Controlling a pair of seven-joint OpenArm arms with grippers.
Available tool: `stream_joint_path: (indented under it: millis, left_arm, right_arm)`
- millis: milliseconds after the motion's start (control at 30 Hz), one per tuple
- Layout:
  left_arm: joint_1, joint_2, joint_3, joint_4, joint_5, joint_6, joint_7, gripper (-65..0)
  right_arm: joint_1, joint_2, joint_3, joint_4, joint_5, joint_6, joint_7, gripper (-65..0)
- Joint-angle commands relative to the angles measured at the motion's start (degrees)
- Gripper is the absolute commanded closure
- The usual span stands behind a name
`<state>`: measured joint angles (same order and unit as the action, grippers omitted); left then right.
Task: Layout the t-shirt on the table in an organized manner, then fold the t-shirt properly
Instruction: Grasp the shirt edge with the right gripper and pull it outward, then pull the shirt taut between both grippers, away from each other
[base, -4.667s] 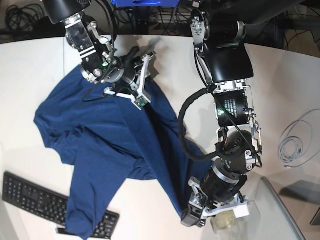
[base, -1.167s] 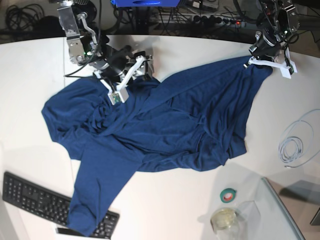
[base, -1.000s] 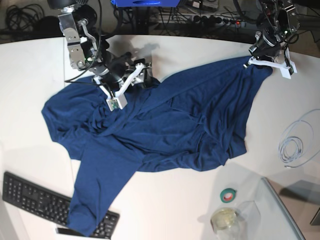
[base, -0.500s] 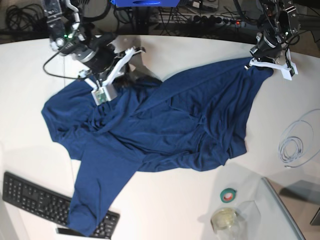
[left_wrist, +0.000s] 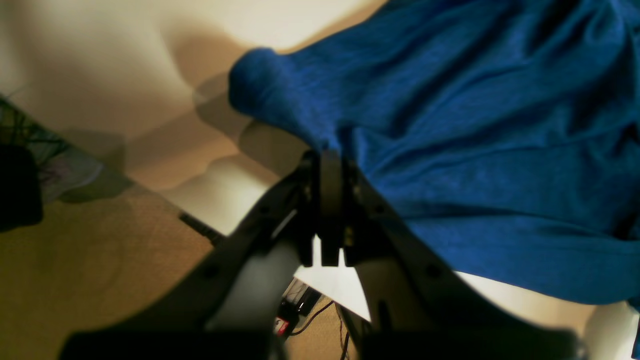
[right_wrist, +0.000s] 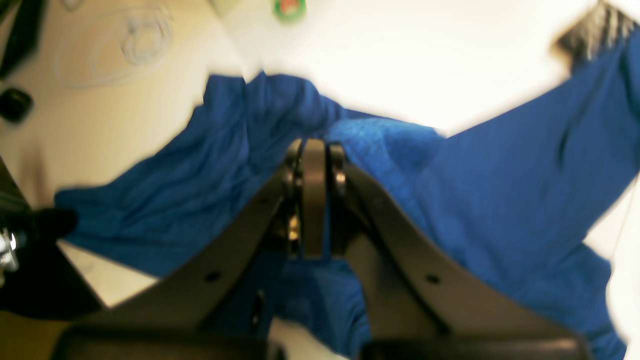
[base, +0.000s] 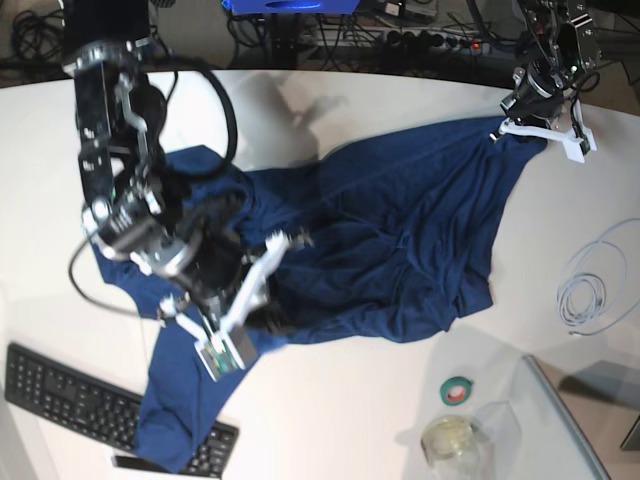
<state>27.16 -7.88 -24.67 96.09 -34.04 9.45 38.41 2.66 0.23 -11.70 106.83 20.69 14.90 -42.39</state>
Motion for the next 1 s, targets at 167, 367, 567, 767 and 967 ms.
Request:
stream_joint_path:
  millis: [167, 367, 567, 767, 967]
  left_arm:
    - [0.32, -0.16, -0.17, 0.83, -0.02, -0.18, -0.74, 0.0]
    - [0.4, -0.43, -0.17, 0.92, -0.02, -0.18, -0.74, 0.0]
    - [0.4, -0.25, -0.17, 1.62, -0.02, -0.18, -0.74, 0.0]
    - [-0.04, -0.25, -0.17, 1.8, -0.02, -0.18, -0.74, 0.0]
    - [-0.21, 0.01, -0.17, 1.8, -0.38, -0.18, -0.74, 0.0]
  right_arm:
    - [11.1, -4.14, -1.17, -15.09, 0.54, 0.01, 0.77, -3.0]
    - [8.55, 0.87, -0.65, -10.52, 0.54, 0.01, -8.11, -37.2]
    - [-8.33, 3.24, 18.87, -3.92, 0.19, -4.48, -0.99, -38.0]
    - [-9.82, 5.0, 34.69, -23.79, 0.1, -6.24, 9.91, -41.1]
    - [-7.71, 7.02, 35.05, -31.7, 0.19, -5.8, 11.23, -40.7]
